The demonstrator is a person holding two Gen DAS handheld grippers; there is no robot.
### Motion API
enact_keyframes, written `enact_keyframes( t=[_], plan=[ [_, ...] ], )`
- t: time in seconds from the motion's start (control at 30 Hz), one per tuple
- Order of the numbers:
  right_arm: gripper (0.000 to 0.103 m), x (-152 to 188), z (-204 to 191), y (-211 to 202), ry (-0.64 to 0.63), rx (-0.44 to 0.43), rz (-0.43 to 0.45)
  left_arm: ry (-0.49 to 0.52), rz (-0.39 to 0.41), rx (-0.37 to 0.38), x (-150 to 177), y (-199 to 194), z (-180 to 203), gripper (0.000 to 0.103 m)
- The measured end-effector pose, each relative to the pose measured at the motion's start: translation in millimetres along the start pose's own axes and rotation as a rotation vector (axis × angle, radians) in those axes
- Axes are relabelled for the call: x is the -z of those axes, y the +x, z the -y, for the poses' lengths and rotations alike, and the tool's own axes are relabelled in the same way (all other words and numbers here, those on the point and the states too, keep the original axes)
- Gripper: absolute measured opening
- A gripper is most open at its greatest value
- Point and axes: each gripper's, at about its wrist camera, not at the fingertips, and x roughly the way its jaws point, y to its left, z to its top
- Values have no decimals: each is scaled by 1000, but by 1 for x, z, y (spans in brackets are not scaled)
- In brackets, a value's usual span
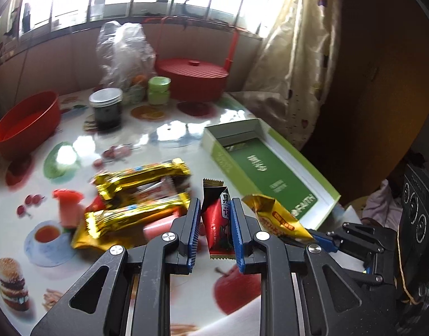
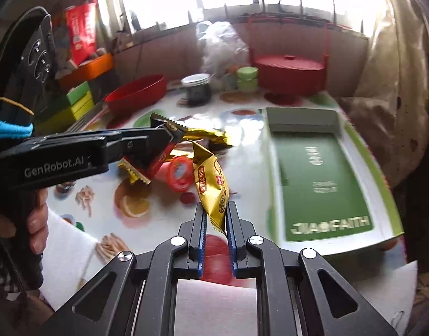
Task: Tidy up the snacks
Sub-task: 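Carry the red sachet and yellow packet in both tools over the green box, then open the right tool dropping the yellow packet into the box while the left tool releases the red sachet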
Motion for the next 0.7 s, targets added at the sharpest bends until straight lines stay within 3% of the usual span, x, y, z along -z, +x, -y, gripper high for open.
enact_keyframes(
  t=[0.4, 0.7],
  plan=[
    [13, 2, 52, -18, 67, 110, 19, 62, -31, 88, -10, 29, 51, 22],
    [13, 11, 87, -14, 119, 183, -18, 85, -90, 136, -7, 60, 79, 22]
  ],
)
